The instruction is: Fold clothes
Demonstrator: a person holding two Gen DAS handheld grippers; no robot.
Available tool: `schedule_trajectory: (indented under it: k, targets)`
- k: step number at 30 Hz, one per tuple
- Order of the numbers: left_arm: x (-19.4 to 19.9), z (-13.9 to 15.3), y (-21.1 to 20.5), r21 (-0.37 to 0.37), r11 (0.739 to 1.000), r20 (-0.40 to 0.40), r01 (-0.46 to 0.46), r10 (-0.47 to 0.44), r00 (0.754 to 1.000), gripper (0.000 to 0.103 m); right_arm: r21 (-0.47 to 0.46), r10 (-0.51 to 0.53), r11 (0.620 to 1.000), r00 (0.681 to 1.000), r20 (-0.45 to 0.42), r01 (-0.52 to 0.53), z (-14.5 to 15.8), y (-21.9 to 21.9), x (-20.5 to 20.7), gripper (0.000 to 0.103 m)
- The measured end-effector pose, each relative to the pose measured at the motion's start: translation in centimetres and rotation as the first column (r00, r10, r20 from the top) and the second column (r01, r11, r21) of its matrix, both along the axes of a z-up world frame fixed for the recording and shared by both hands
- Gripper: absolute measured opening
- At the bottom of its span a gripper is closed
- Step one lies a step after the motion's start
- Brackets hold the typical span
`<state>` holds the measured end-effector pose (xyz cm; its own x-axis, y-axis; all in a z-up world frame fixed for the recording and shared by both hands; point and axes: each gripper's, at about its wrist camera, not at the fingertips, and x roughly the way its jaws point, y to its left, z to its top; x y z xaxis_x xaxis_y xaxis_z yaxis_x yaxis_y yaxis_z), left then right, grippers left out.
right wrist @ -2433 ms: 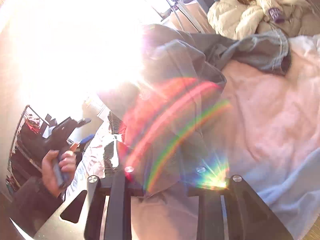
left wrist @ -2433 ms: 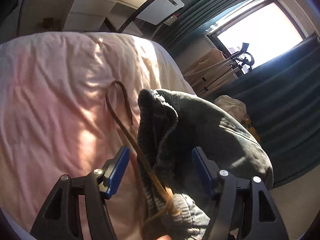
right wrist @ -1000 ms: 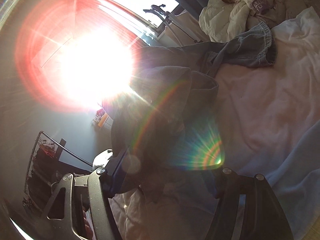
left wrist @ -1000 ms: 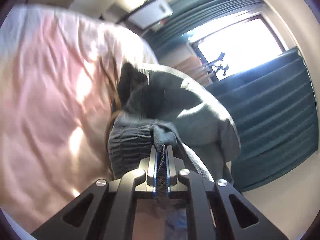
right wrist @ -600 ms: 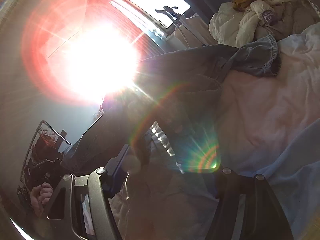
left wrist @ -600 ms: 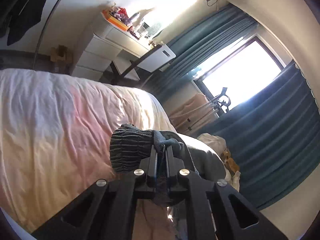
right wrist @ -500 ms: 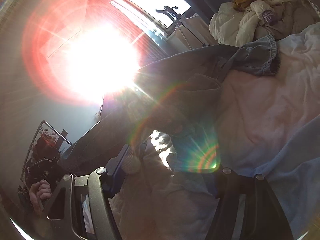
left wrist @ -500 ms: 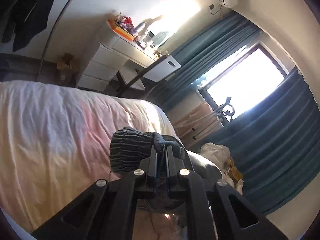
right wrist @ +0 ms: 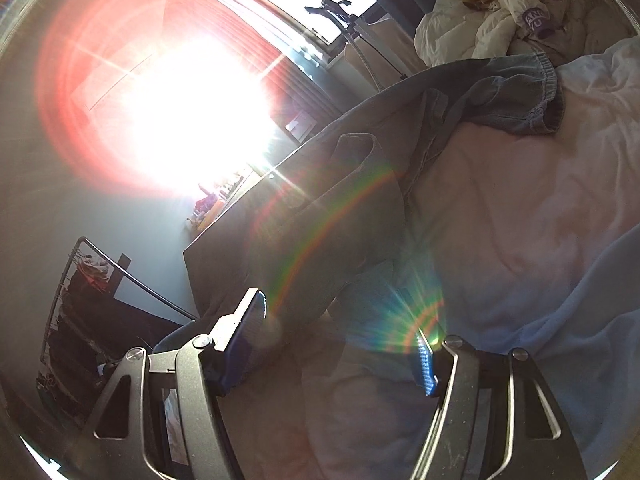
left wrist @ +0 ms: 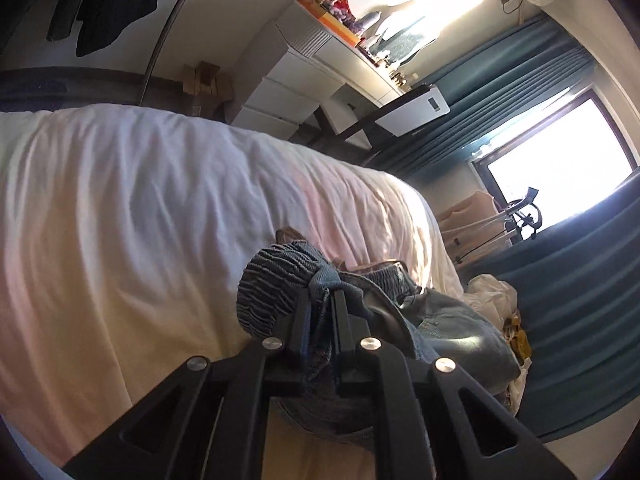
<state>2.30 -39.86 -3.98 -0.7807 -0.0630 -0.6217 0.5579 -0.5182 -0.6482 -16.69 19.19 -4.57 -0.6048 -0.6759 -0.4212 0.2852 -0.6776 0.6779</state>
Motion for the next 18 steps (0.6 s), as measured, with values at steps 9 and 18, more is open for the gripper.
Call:
schedule_trajectory:
  k: [9, 18]
  targets:
    - [4.7, 2.8, 3.4, -0.101, 0.993, -0.040, 0.067, -0.072, 0.997, 0.063, 0.051, 0.005, 0.999, 1.000, 0.008, -0.006, -0.2, -1.4, -0.7, 0.066]
    - [1.1, 6.8, 14.1, -0.352, 0.890, 0.059, 0.289, -0.287, 0.956, 0.064, 0.079, 0.021, 0.997, 1.000, -0.013, -0.020, 0.5, -1.6, 0.7, 0.066]
